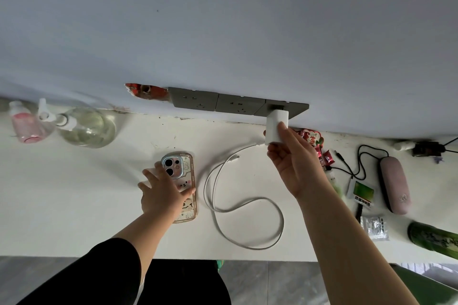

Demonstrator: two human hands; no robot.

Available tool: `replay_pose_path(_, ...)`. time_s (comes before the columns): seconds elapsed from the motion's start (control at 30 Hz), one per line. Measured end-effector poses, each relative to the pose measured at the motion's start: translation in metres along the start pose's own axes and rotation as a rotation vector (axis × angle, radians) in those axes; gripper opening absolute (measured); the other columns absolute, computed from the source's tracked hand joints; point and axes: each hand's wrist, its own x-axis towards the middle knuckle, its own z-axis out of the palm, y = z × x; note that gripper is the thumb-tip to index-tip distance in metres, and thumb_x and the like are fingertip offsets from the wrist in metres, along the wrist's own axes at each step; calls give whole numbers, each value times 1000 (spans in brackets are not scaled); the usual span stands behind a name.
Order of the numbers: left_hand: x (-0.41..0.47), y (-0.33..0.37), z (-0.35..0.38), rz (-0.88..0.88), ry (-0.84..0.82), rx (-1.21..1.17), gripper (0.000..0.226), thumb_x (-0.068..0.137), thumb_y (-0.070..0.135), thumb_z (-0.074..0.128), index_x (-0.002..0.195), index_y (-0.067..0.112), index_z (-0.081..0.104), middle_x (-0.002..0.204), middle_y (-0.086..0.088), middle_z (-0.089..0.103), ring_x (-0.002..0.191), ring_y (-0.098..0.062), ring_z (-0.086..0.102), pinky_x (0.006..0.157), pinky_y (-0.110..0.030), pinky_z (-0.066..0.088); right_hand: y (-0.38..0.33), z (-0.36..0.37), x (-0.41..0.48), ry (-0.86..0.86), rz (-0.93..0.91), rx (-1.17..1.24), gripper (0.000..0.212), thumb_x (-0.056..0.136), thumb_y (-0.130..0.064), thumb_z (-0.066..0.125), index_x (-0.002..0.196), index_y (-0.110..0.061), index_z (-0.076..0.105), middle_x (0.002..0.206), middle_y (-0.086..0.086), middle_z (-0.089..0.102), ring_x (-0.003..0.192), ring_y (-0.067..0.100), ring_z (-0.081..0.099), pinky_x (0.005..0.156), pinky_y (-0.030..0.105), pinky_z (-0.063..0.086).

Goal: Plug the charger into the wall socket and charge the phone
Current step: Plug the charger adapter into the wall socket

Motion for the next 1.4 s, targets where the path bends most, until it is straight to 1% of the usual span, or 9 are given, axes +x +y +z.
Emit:
replay_pose_path(0.13, -1, 0, -2, 12, -10, -4, 119, 67, 65, 69, 151, 14, 1, 156, -20, 8, 137, -47, 24, 98, -51, 45, -4, 1, 3, 20, 7, 6, 18, 86, -23, 69, 72, -17, 79, 67, 3, 67, 51, 12, 61, 53, 21, 54)
replay_pose_path(0.33, -3, -1, -3, 15, -9, -11, 119, 67, 64, 70, 151, 14, 1, 156, -19, 9, 137, -46, 24, 96, -51, 46, -5, 1, 7, 24, 21, -2, 12, 85, -23, 70, 88, -13, 74, 83, 10, 65, 54, 14, 61, 56, 22, 55)
replay_pose_path(0.47, -2, -2, -4, 26, -24, -14, 118, 68, 64, 69, 151, 15, 1, 156, -19, 9, 137, -45, 24, 96, -51, 46, -8, 2, 8, 52, 22, -6, 10, 84, -22, 71, 85, -12, 74, 79, 10, 66, 52, 15, 61, 54, 23, 55)
replay_pose_path(0.6, -1, -2, -5, 30, -29, -1, 118, 68, 66, 68, 151, 15, 1, 155, -19, 10, 136, -45, 25, 96, -50, 46, -11, 1, 8, 34, 28, -37, 17, 86, -22, 68, 96, -9, 70, 87, 13, 64, 53, 15, 61, 55, 23, 55)
replay_pose_path(0.97, -3, 0, 0, 13, -7, 8, 123, 65, 68, 69, 151, 14, -2, 157, -20, 5, 139, -47, 19, 99, -50, 45, -15, 1, 12, 83, 55, -75, 18, 84, -25, 72, 92, -9, 66, 100, 20, 61, 50, 17, 61, 53, 24, 54)
replay_pose_path(1.1, -3, -2, -3, 21, -18, 0, 120, 67, 67, 67, 151, 16, -1, 157, -18, 5, 138, -45, 22, 97, -50, 46, -7, -3, 11, 47, 62, -32, 33, 83, -37, 70, 104, -11, 65, 102, 17, 62, 56, 15, 64, 55, 24, 55)
replay_pose_path(1.2, -3, -5, -5, 33, -22, -6, 117, 69, 66, 67, 152, 18, 0, 157, -16, 8, 137, -42, 25, 96, -50, 47, 8, -13, 10, 43, 146, 42, 47, 86, -57, 53, 105, -16, 62, 96, 9, 71, 64, 18, 71, 54, 24, 55)
replay_pose_path(1.27, -3, -7, -5, 36, -20, -12, 116, 70, 65, 67, 152, 19, 1, 158, -16, 7, 139, -43, 23, 98, -50, 46, 28, -20, 10, 106, 228, -24, 39, 93, -50, 48, 104, -16, 61, 98, 8, 73, 66, 20, 72, 55, 25, 55)
replay_pose_path(1.4, -4, -5, -2, 34, -10, -38, 117, 70, 65, 67, 152, 17, 0, 158, -16, 3, 140, -45, 17, 101, -50, 43, 74, -17, 20, 217, 281, -359, 13, 90, -19, 63, 99, -9, 64, 93, 11, 69, 73, 21, 66, 65, 28, 52)
